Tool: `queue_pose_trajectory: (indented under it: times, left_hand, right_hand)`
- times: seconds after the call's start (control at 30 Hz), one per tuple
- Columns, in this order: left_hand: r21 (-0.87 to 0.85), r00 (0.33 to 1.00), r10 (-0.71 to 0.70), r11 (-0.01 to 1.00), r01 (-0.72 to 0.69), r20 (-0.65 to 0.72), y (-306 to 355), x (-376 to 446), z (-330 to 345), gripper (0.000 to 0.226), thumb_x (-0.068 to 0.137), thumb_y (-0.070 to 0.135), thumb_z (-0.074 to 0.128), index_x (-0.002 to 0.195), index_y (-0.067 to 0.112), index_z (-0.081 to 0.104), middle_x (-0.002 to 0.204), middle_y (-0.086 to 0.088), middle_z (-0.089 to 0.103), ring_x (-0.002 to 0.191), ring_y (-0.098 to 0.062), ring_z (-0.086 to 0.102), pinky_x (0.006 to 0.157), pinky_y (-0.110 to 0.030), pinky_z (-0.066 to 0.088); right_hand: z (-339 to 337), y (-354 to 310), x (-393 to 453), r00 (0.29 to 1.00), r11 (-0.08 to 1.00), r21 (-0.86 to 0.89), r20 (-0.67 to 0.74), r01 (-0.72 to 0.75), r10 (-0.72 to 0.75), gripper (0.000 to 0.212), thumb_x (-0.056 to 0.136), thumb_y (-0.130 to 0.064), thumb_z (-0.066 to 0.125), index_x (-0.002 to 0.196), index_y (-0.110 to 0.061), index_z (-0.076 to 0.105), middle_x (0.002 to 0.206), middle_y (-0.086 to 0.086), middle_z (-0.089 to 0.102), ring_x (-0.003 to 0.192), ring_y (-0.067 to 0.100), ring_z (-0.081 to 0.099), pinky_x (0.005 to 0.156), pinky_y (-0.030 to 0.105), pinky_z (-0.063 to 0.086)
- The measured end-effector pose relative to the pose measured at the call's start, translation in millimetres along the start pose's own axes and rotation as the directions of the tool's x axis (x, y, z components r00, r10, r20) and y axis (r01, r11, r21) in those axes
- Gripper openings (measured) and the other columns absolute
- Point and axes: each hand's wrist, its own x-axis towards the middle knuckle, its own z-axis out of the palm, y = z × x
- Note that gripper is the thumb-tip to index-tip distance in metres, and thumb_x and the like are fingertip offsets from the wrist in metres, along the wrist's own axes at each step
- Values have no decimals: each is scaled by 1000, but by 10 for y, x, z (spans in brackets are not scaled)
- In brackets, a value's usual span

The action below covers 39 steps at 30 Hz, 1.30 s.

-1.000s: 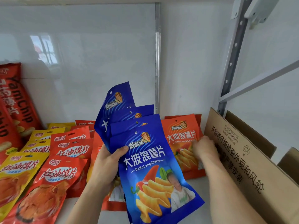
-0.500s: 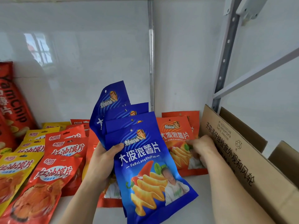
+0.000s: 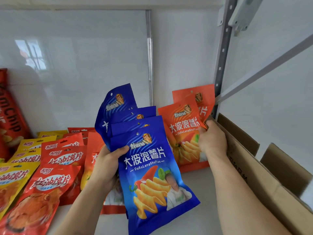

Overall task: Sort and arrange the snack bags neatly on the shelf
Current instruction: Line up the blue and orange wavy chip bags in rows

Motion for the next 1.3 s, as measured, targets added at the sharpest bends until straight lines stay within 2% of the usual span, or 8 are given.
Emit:
queue_pose_trajectory:
  times: [0.3, 0.57, 0.77, 0.9, 1.03, 1.1, 1.2, 1.3]
  left_hand:
    - [-61, 984, -176, 982, 178, 37, -70, 182, 460, 28, 92, 3, 65, 119, 7, 62, 101, -16, 77, 85, -34, 75, 70, -43, 61]
    - [-10, 936, -340, 940, 342, 85, -259, 463, 737, 32, 92, 3, 64, 123, -2, 61, 103, -22, 76, 79, -34, 75, 64, -41, 62]
    - [196, 906, -422, 892, 407, 41, -261, 607, 728, 30, 92, 8, 69, 118, -2, 63, 99, -22, 76, 85, -35, 73, 77, -46, 61]
    - [230, 917, -399, 894, 384, 19, -280, 656, 718, 53, 83, 15, 81, 128, 3, 55, 103, -20, 76, 90, -37, 75, 82, -52, 61]
    - [418, 982, -168, 889, 189, -86, -275, 610, 806, 94, 82, 29, 82, 151, 10, 21, 139, -16, 54, 112, -32, 65, 87, -48, 58]
    - [665, 996, 42, 746, 25, -84, -305, 499, 854, 101, 90, 34, 72, 158, 11, 0, 159, -17, 29, 139, -34, 43, 108, -47, 45]
    - [942, 937, 343, 286, -178, 73, -333, 163, 900, 95, 98, 50, 53, 159, 10, -8, 169, -11, -3, 155, -31, 1, 125, -40, 9]
    - [968, 916, 332, 29, -249, 226, -511, -65, 920, 85, 99, 63, 38, 160, 19, -1, 169, -5, -2, 156, -29, -1, 124, -43, 10]
  right_hand:
    - [-328, -248, -74, 982, 990, -109, -152, 92, -108, 24, 104, -36, 43, 122, -22, 51, 112, 5, 68, 103, 31, 66, 79, 41, 50]
    - [-510, -303, -67, 905, 984, -4, -394, 176, -163, 34, 99, -44, 46, 122, -20, 53, 119, 4, 68, 104, 28, 67, 87, 44, 55]
    - [-444, -238, -44, 907, 989, 10, -400, 151, -134, 38, 98, -45, 45, 125, -19, 53, 121, 5, 67, 105, 29, 66, 90, 51, 54]
    - [-427, -236, -16, 890, 988, 42, -440, 150, -116, 35, 100, -43, 46, 124, -19, 54, 119, 5, 67, 104, 29, 65, 91, 49, 53]
    - [-431, -248, -34, 878, 982, 83, -465, 171, -114, 38, 99, -44, 47, 126, -18, 53, 122, 5, 66, 107, 28, 64, 94, 49, 52]
    - [-434, -258, -46, 869, 979, 89, -479, 185, -121, 38, 100, -44, 47, 126, -17, 53, 123, 5, 65, 108, 27, 63, 95, 48, 50]
    - [-436, -268, -68, 858, 975, 97, -498, 201, -127, 38, 100, -43, 48, 127, -16, 54, 124, 5, 64, 109, 25, 62, 98, 44, 47]
    - [-431, -272, -95, 852, 967, 116, -505, 227, -139, 37, 101, -41, 49, 126, -14, 54, 123, 5, 65, 109, 25, 62, 98, 44, 47]
